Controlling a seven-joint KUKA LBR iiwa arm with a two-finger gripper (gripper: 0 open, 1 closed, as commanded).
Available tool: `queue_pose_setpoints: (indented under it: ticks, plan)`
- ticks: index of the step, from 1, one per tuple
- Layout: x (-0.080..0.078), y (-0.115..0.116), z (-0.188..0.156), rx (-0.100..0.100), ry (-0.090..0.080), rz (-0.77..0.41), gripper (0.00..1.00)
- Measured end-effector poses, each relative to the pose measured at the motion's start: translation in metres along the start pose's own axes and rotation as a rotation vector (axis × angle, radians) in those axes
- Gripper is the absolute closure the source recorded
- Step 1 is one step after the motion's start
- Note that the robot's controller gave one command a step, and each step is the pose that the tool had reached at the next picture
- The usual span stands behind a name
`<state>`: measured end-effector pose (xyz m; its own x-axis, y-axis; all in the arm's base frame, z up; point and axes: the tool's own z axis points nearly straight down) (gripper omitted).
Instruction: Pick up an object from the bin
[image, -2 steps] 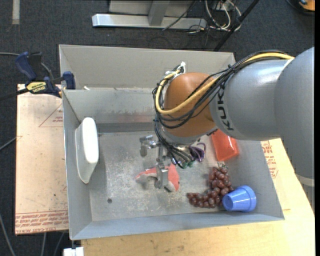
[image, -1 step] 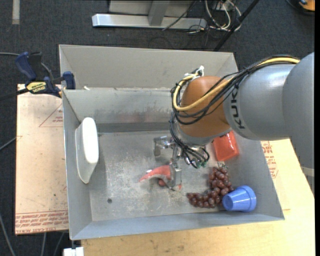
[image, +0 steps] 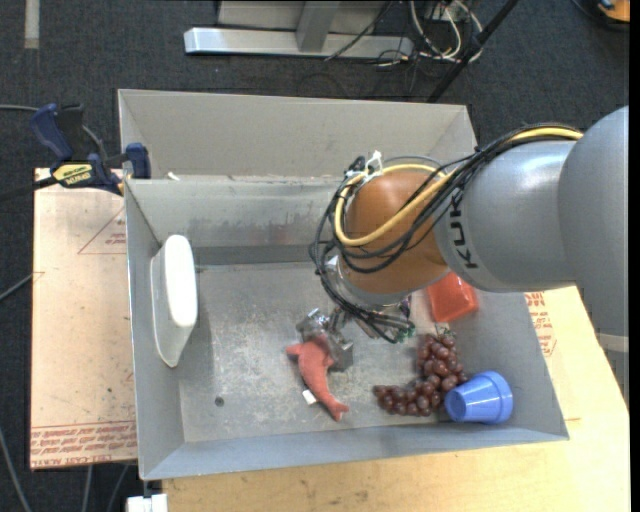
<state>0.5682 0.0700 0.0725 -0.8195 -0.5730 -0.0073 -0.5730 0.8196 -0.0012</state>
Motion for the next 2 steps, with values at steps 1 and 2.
queue_pose_setpoints:
  ticks: [1,2]
  plan:
    - [0.0,-0.001,0.0,-0.001,-0.001,0.004,1.0]
    - [-0.021,-0.01,-0.186,0.001,-0.005,-0.098,1.0]
